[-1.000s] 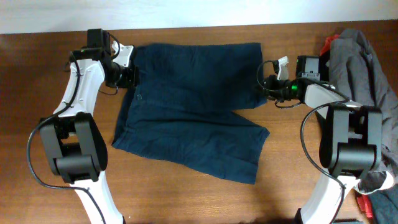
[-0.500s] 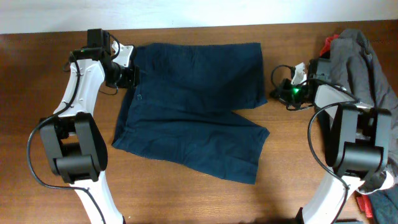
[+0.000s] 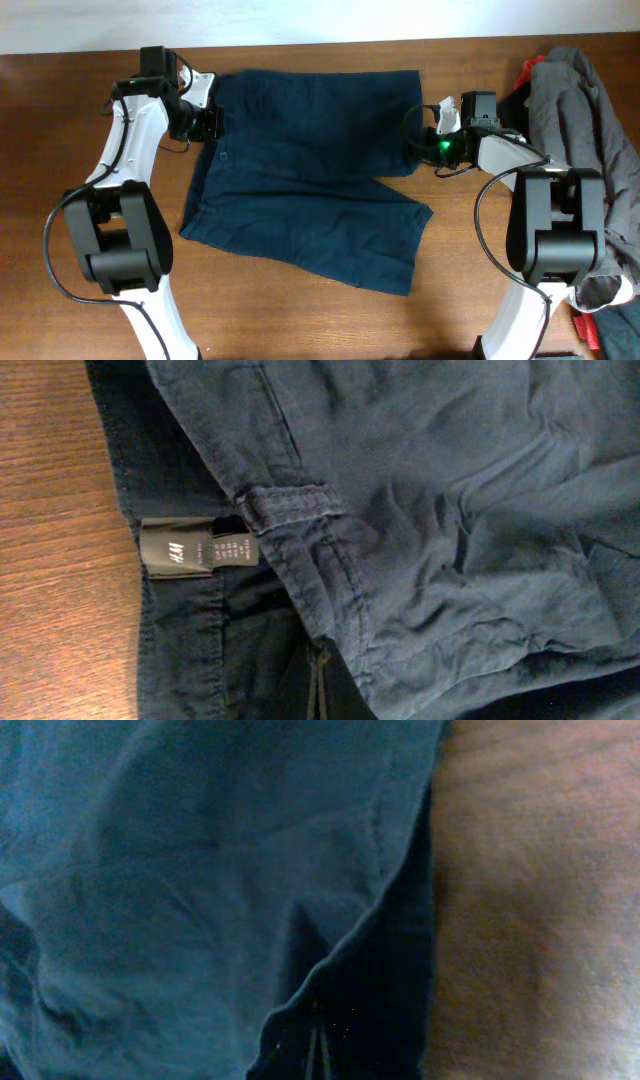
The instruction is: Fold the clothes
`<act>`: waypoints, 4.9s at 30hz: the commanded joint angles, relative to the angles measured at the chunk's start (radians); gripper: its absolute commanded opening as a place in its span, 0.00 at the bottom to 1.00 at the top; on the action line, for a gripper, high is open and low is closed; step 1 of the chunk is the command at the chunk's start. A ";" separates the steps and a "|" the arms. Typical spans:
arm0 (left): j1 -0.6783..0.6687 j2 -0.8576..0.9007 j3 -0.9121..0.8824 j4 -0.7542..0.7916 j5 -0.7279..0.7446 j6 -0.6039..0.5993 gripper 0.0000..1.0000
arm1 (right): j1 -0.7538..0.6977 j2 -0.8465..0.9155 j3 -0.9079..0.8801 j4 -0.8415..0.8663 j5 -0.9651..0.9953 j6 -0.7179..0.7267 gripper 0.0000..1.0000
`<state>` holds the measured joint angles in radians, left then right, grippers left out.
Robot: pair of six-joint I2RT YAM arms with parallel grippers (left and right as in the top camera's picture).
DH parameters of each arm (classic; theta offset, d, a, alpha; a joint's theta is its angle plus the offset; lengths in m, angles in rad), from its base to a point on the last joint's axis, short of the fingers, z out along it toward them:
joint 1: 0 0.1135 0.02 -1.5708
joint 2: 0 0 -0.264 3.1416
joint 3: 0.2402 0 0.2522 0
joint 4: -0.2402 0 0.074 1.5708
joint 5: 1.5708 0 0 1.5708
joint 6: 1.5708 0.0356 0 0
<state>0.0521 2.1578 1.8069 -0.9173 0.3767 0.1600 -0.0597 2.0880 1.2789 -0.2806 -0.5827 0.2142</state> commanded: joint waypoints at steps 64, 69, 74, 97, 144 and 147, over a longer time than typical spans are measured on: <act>0.130 -0.032 0.015 -0.048 -0.164 -0.054 0.01 | -0.054 0.093 0.016 -0.188 0.237 0.056 0.04; 0.132 -0.032 0.013 -0.060 -0.220 -0.055 0.00 | -0.054 0.093 0.016 -0.188 0.237 0.056 0.04; 0.131 -0.032 0.013 -0.062 -0.179 -0.059 0.53 | -0.054 0.093 0.016 -0.189 0.237 0.056 0.04; 0.071 -0.031 -0.100 -0.148 -0.084 -0.005 0.42 | -0.192 -0.072 0.032 -0.291 0.044 0.031 0.36; 0.048 -0.053 -0.232 -0.048 0.137 0.077 0.00 | -0.274 -0.165 0.033 -0.711 0.127 -0.129 0.43; 0.077 -0.079 -0.213 -0.048 0.220 0.076 0.00 | -0.295 -0.165 0.033 -0.763 0.135 -0.130 0.43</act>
<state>0.0963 2.1506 1.5528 -0.9676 0.5102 0.2646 -0.3298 1.9400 1.3182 -1.0222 -0.4843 0.0956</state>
